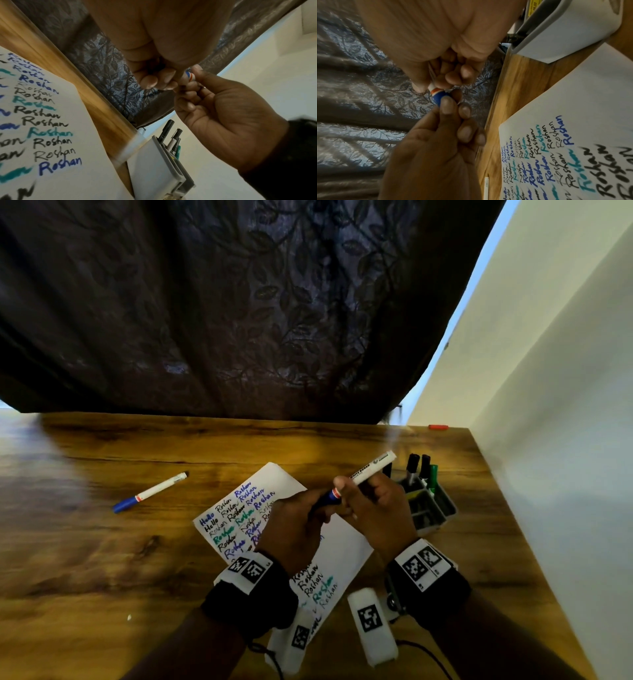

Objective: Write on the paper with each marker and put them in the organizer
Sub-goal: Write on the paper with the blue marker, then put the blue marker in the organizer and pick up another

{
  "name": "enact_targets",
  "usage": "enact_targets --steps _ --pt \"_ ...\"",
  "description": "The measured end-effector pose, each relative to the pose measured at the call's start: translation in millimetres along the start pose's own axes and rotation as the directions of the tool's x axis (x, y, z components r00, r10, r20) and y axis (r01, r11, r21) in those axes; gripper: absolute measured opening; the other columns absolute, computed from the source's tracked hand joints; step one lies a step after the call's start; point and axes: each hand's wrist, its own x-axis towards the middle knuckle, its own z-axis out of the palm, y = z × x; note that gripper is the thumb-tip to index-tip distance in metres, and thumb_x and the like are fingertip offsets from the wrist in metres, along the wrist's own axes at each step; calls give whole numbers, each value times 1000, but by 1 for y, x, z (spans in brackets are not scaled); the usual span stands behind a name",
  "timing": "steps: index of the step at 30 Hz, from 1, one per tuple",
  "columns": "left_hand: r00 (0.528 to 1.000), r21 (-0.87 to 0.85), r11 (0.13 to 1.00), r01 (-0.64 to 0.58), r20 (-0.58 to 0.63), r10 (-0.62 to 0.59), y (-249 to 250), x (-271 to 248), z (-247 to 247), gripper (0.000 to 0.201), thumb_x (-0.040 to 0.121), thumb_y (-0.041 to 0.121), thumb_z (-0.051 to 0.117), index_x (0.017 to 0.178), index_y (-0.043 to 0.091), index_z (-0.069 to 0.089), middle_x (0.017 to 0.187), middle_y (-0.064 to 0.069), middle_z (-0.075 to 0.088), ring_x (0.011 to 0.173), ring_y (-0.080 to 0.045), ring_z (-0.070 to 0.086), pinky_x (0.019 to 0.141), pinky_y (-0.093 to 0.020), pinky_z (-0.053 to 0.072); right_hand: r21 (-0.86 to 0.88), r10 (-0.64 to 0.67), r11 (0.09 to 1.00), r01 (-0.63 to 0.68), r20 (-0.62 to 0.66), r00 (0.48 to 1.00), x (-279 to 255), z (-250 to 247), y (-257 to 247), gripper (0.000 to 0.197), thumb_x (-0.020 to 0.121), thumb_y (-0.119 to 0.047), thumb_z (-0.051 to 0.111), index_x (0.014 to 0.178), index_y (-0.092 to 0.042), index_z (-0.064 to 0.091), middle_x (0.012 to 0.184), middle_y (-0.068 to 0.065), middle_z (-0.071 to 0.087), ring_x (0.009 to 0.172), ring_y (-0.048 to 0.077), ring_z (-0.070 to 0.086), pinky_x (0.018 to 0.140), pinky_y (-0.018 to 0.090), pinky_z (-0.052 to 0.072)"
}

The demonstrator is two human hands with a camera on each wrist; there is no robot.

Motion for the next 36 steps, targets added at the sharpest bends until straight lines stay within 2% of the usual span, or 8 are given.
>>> enact_targets --steps 7,11,13,16,20,24,28,36 --pt "984 -63 997 45 173 -34 17 11 9 7 98 33 53 95 37 58 63 20 54 64 8 55 58 -6 36 32 85 996 -89 120 989 11 -32 6 31 81 -44 73 75 -14 68 60 4 68 51 15 62 55 37 49" --pt "995 -39 999 7 98 -3 19 20 10 35 93 47 49 116 27 66 65 20 56 69 7 58 59 -6 39 -37 116 992 -121 -125 985 14 -72 16 56 68 -74 63 100 -28 64 83 -1 69 73 10 67 67 41 58" --pt "998 -16 998 -63 22 64 20 24 12 31 94 44 54 113 25 69 64 23 53 68 7 56 59 -3 37 -149 -30 989 -3 -215 976 14 -96 18 51 75 -66 63 113 -32 59 101 -10 64 86 8 65 74 36 59" --pt "988 -5 988 -157 -4 157 31 33 15 24 94 42 58 105 25 70 73 21 55 68 8 53 62 -3 35 -431 -271 861 272 65 960 15 -113 13 40 81 -50 68 117 -31 62 115 -13 53 93 0 58 75 13 52" --pt "985 32 989 -146 96 142 51 53 27 37 90 58 49 93 26 68 79 10 63 71 -4 55 63 -18 44 -516 -283 749 416 319 904 16 -111 20 26 86 -33 70 112 -27 69 113 -7 62 96 1 57 81 11 45" --pt "992 -86 994 -66 99 75 65 65 31 31 87 53 59 96 25 68 82 10 65 77 -4 59 63 -9 42 -493 -257 809 320 193 947 19 -116 21 26 87 -47 60 97 -26 70 93 -13 64 80 -3 58 69 9 43" --pt "995 -142 989 28 103 -13 59 63 37 16 89 35 66 99 23 70 81 16 66 79 7 61 62 -2 41 -439 -159 883 165 50 986 26 -120 32 22 84 -46 68 90 -25 70 84 -10 65 74 3 61 64 23 51" --pt "989 -104 990 97 119 -84 38 48 49 34 85 54 53 98 28 70 73 17 67 71 8 62 59 -6 42 -480 -4 876 50 96 995 32 -103 67 25 82 -48 69 98 -29 68 93 -13 65 84 4 61 75 22 50"
